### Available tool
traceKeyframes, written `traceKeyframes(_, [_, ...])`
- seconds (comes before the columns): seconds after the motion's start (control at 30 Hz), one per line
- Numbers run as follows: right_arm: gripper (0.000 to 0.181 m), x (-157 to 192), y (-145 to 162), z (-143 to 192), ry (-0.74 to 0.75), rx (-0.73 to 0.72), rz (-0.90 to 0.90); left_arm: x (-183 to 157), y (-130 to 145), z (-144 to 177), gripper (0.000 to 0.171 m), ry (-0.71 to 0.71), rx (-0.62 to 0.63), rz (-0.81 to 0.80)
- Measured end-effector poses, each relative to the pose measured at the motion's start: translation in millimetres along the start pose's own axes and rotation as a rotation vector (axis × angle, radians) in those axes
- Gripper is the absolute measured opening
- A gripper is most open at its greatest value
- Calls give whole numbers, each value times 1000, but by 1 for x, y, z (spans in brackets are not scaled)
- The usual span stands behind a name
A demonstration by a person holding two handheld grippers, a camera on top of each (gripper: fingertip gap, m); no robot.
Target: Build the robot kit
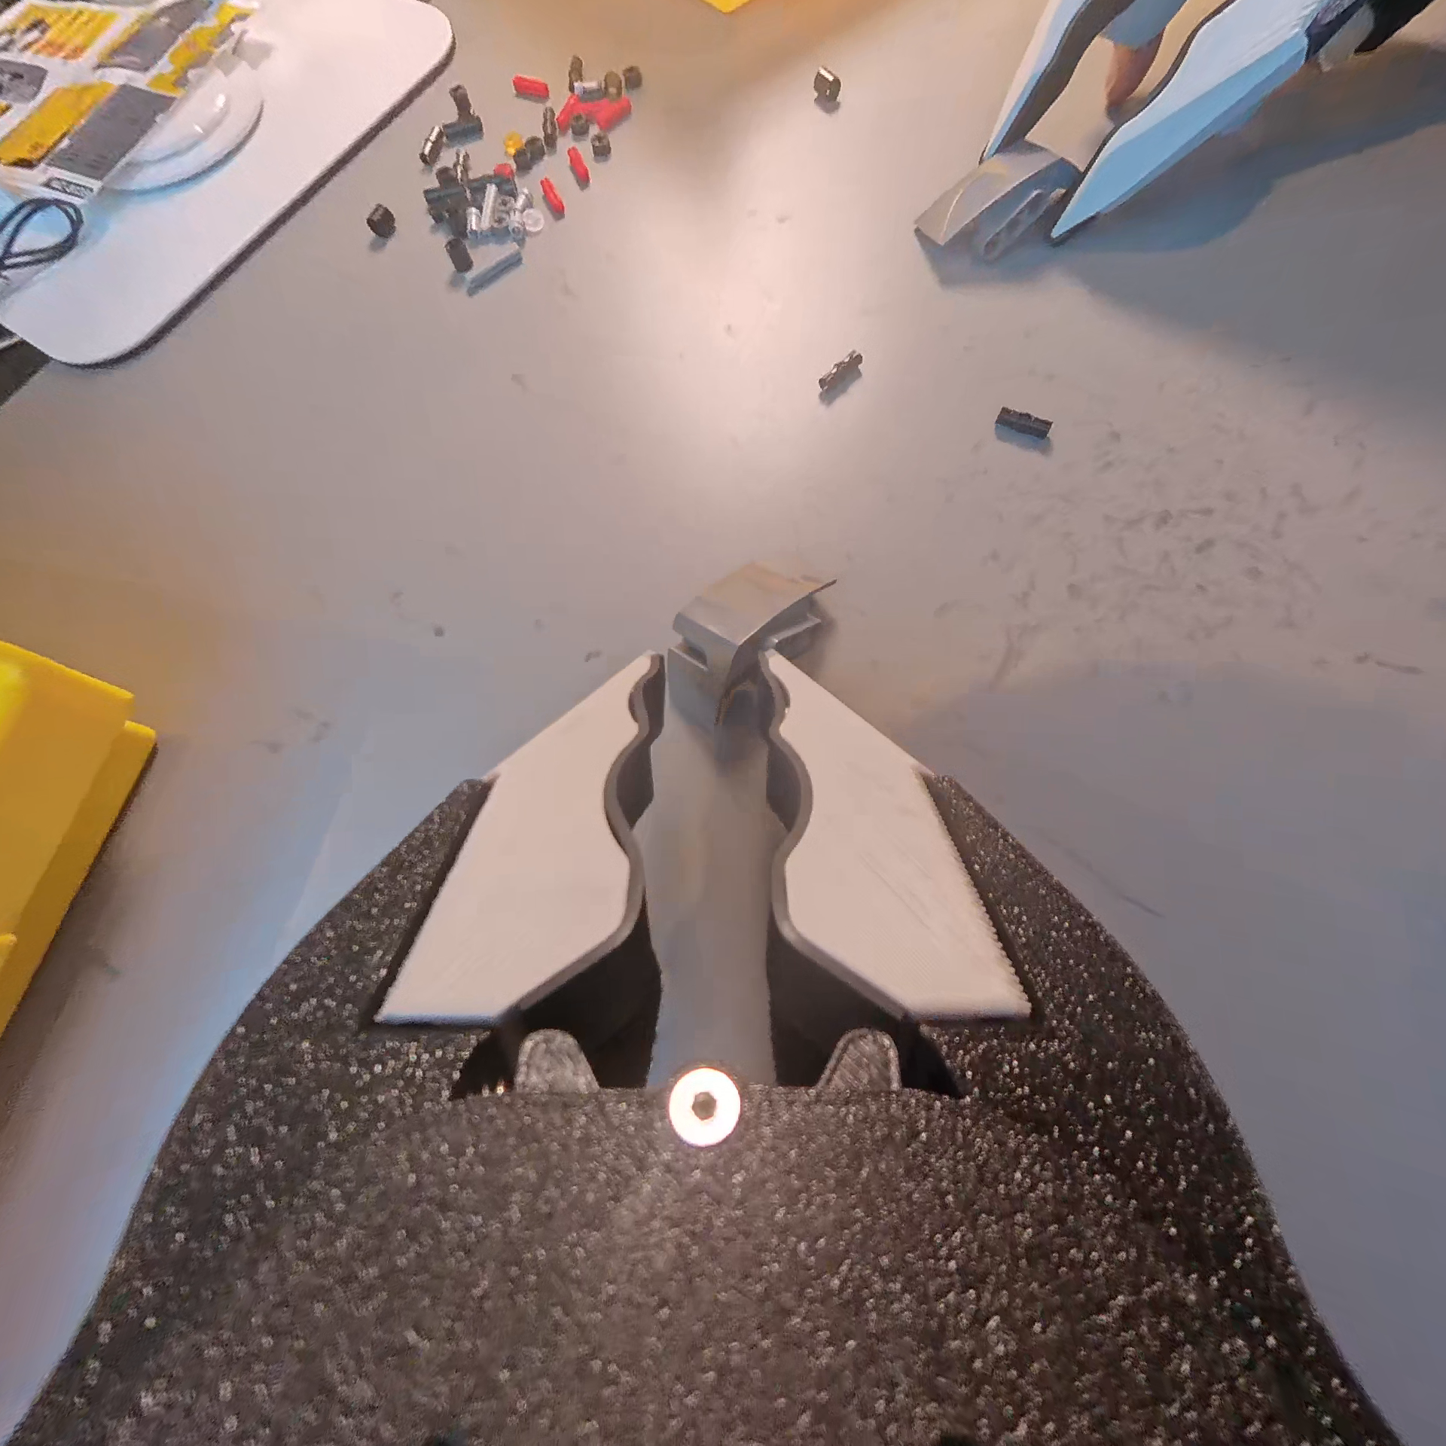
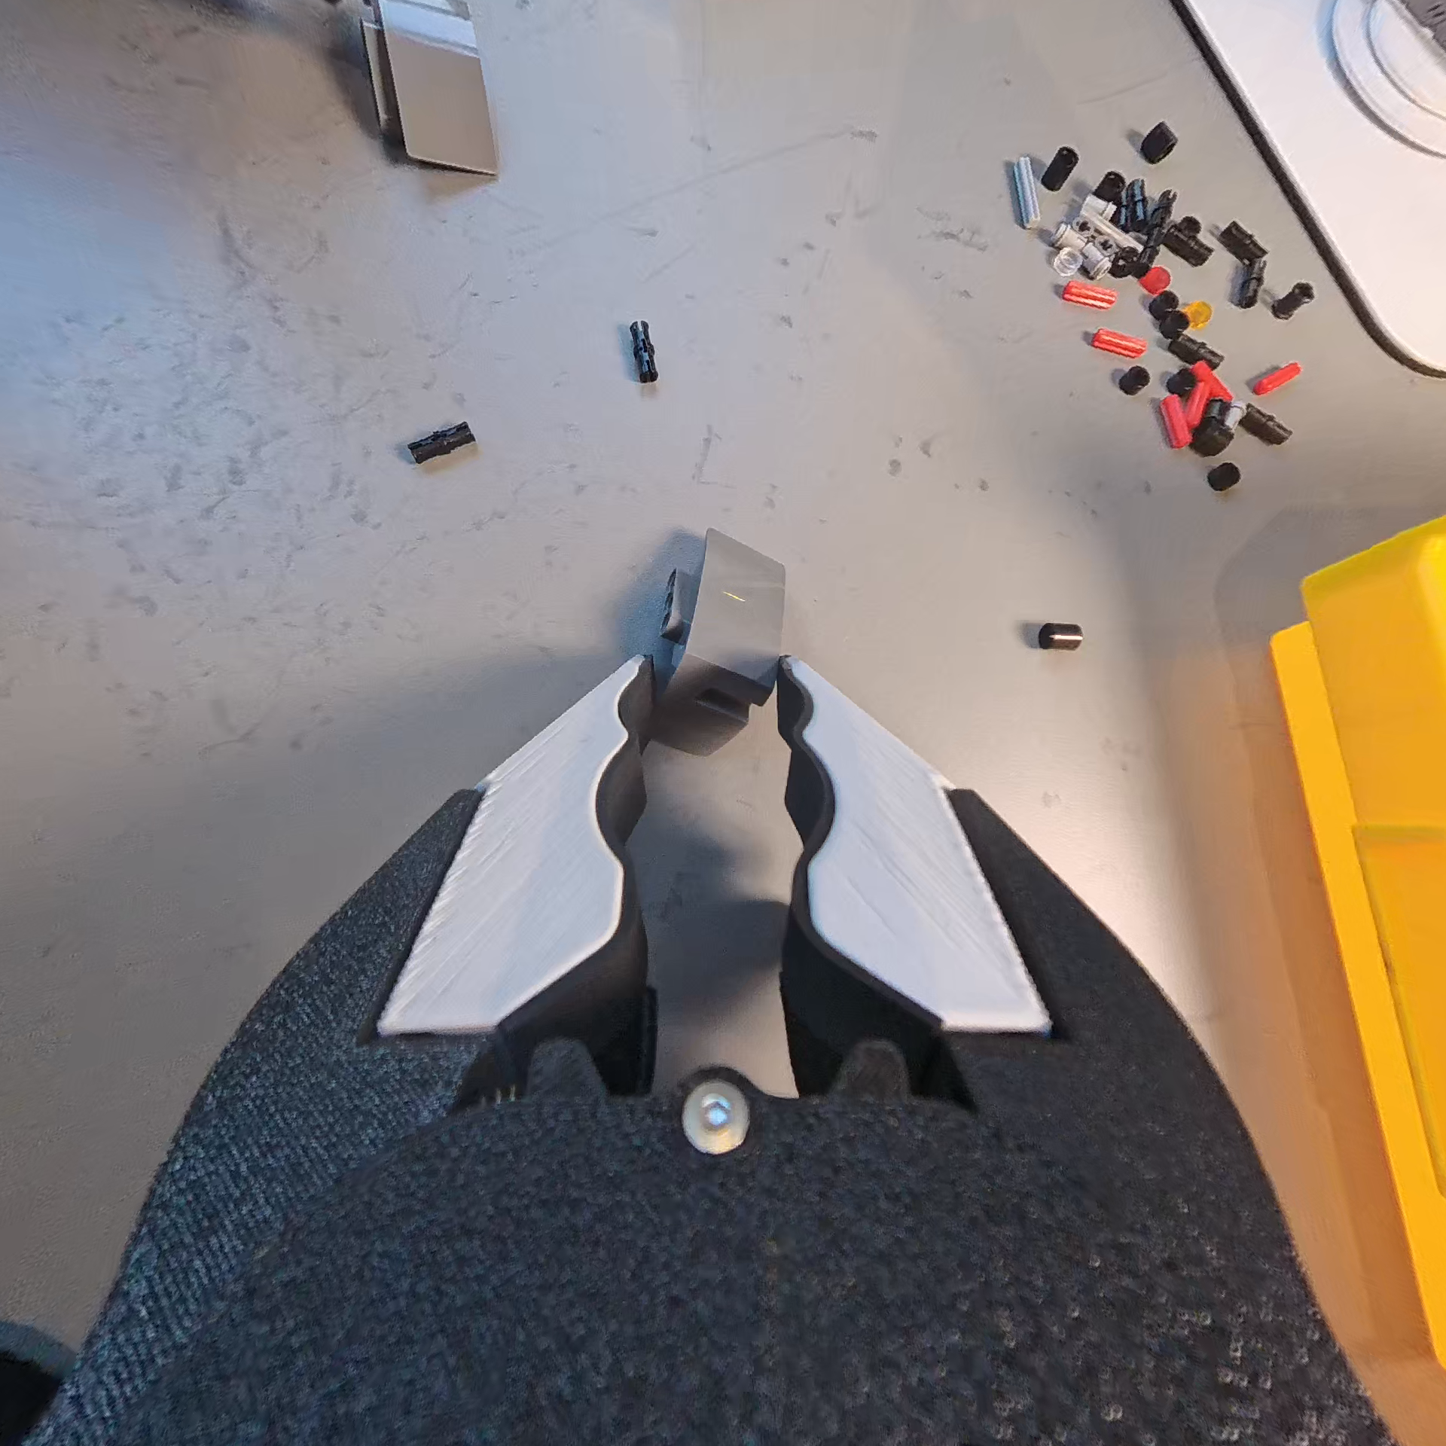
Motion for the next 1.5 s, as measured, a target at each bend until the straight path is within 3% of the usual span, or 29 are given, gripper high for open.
traceKeyframes(0.13, [31,0,0,0,2,-10,10,1,-2,0,25,21,-44,5])
traceKeyframes(0.67, [31,1,-5,0,-9,-64,28,-7,2,-1,24,88,-13,-31])
traceKeyframes(1.2, [32,-3,-4,0,19,-73,38,6,-4,7,29,45,-83,-15])
traceKeyframes(1.5, [52,-7,-15,7,42,-141,22,11,-4,6,41,23,-93,19])
Point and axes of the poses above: each gripper's, where its closed fingertips meet, z back along the fingers, y out of its underside, x = y × z across the jaws, the point moved 3 cm from there along z, back along the fingers, and after that the axes turned 3 degrees about z, right-handed, at the moved point
